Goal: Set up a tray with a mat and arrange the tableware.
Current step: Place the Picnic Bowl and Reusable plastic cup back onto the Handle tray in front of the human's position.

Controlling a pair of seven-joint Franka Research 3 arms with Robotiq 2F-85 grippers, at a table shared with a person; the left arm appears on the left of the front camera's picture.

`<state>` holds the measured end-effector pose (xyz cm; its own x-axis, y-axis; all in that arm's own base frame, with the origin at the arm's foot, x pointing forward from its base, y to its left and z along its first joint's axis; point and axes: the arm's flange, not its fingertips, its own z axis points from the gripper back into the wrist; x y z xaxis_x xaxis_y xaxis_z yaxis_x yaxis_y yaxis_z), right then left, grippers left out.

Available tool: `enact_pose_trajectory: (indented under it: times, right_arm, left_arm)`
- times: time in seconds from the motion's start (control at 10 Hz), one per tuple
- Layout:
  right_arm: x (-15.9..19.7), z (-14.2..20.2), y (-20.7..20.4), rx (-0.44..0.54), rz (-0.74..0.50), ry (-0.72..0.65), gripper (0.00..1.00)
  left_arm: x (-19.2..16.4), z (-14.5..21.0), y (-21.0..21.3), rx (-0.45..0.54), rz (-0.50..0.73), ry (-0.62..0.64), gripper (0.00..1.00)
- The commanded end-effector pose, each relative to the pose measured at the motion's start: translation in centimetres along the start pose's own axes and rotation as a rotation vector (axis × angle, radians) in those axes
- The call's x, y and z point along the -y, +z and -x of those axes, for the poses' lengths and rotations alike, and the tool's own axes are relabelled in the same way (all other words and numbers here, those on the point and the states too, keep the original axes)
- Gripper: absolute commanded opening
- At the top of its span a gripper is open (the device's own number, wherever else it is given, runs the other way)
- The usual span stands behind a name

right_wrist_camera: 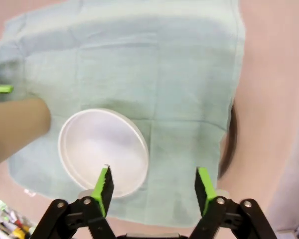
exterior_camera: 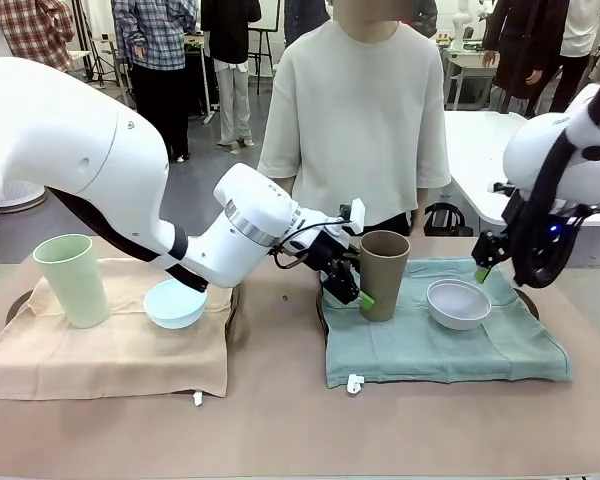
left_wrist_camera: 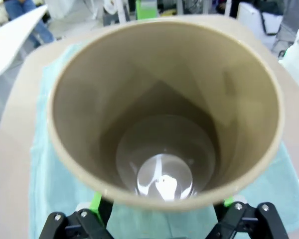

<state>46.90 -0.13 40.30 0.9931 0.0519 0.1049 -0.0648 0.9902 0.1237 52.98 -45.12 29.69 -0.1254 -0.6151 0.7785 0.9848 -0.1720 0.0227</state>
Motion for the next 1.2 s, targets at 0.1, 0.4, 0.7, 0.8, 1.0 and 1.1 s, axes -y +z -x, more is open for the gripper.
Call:
enact_pose_trajectory:
  times: [0.1, 0.4, 0.7, 0.8, 1.0, 1.1]
  right_arm:
    - [1.2, 2.4, 3.8, 0.001, 0.066, -0.038, 1.00]
    - [0.2, 4.2, 7.0, 0.007, 0.083, 0.005, 1.00]
    - [-2.2, 5.8, 9.4, 0.054, 0.083, 0.060, 1.00]
    - [-2.6, 5.9, 9.5, 0.055, 0.084, 0.062, 1.00]
    - [-3.0, 6.1, 9.5, 0.048, 0.088, 0.062, 1.00]
    - [-3.0, 6.1, 9.5, 0.048, 0.086, 0.060, 1.00]
  left_arm:
    - [1.3, -0.3, 4.3, -0.168, -0.005, 0.085, 1.00]
    - [4.1, -5.3, 10.7, -0.448, -0.020, 0.246, 1.00]
    - [6.4, -9.8, 15.7, -0.728, -0.195, 0.525, 1.00]
    - [7.5, -11.2, 17.2, -0.763, -0.240, 0.548, 1.00]
    - [9.5, -13.2, 19.9, -0.823, -0.314, 0.765, 1.00]
    - [10.1, -13.7, 21.1, -0.834, -0.415, 0.874, 1.00]
